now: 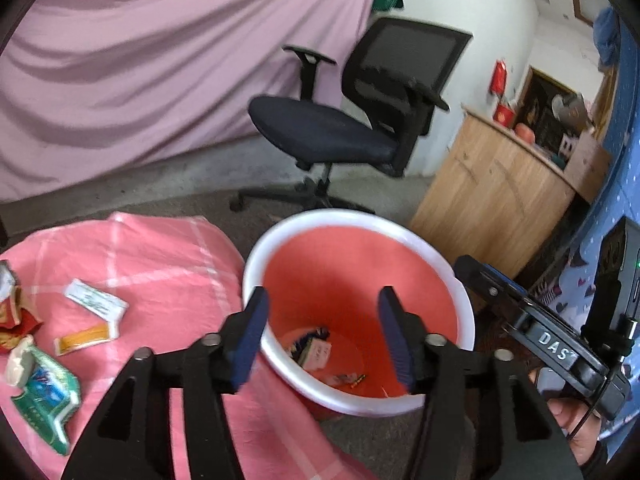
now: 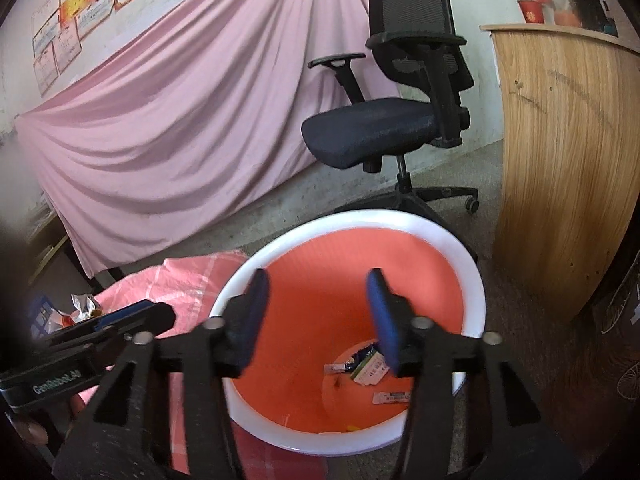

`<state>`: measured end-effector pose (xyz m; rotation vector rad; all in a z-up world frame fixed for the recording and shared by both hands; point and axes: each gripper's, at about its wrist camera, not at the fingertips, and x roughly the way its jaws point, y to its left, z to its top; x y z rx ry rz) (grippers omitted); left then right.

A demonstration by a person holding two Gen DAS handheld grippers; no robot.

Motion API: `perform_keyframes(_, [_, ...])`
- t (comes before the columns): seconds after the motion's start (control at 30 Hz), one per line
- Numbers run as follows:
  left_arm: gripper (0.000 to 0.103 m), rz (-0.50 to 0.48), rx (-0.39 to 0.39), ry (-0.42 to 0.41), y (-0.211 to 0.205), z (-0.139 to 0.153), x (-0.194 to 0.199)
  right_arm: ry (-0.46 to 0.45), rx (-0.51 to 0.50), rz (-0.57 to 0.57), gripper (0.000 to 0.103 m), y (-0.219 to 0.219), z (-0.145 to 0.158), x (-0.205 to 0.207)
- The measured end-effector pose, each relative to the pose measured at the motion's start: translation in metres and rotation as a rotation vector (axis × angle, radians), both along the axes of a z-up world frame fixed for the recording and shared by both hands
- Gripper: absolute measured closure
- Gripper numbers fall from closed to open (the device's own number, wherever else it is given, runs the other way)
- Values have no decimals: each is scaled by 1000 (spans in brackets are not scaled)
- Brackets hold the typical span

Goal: Collect trash
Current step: 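Move both open grippers back over the trash on the table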

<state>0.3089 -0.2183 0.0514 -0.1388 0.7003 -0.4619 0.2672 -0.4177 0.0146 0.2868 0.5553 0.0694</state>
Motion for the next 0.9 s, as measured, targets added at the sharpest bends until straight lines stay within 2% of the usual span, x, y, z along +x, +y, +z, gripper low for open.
perform_keyframes(0.03, [43, 18, -4, -18, 6, 3, -3, -12, 5, -4, 13, 0, 2, -1])
perform_keyframes(0.07, [35, 37, -4, -34, 12, 6, -6, -29, 12, -8, 9, 1, 5, -3])
perform_keyframes(0.1, [24, 52, -4, -47, 16, 8, -9, -50, 20, -10, 3, 1, 8, -6])
perform_keyframes(0.13, [18, 74, -10, -69, 23, 12, -13, -65, 24, -11, 0, 2, 11, -7])
perform_keyframes(0.17, [12, 91, -15, -87, 28, 13, -17, -84, 26, -12, 0, 4, 14, -10])
perform_keyframes(0.3, [5, 169, -50, -198, 52, 24, -35, -158, 17, -11, 0, 13, 26, -17])
perform_keyframes(0.53, [2, 295, -33, -367, 92, 41, -68, -302, 16, 41, 0, 40, 49, -27])
perform_keyframes(0.9, [2, 473, 11, -525, 156, 48, -116, -563, -62, 175, 0, 116, 75, -58])
